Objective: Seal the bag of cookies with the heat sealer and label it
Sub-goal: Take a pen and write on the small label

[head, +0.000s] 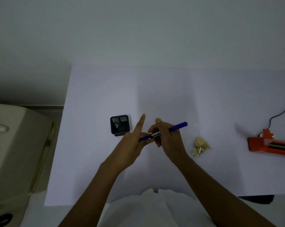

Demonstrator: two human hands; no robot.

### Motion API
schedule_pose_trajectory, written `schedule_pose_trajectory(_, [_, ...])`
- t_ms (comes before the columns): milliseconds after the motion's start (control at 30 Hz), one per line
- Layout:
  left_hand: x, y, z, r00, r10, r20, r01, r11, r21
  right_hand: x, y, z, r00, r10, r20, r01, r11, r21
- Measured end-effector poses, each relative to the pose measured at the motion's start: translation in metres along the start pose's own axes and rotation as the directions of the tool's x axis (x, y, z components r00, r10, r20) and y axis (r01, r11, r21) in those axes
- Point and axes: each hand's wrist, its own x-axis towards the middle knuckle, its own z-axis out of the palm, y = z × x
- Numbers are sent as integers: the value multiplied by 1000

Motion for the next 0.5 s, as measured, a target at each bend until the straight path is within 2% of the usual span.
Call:
schedule_pose_trajectory(167, [-7,13,1,999,48,5,-48,997,61,-12,-6,11,999,-28,-44,26,999,-45])
schedule_pose_trajectory(267, [-12,23,-2,999,3,-35,-4,1000,-5,-13,-9,14,999,-2,-41,-4,989,-151])
schedule_pose_trajectory(367, [-18,26,-9,993,-15,-115,8,998,-61,-11,-13,13,994,113,-15,-113,991,-67])
schedule_pose_trajectory(500, [-19,23,-21,962,-10,-272,20,999,34,-14,-14,15,985,172,1,-172,985,-21])
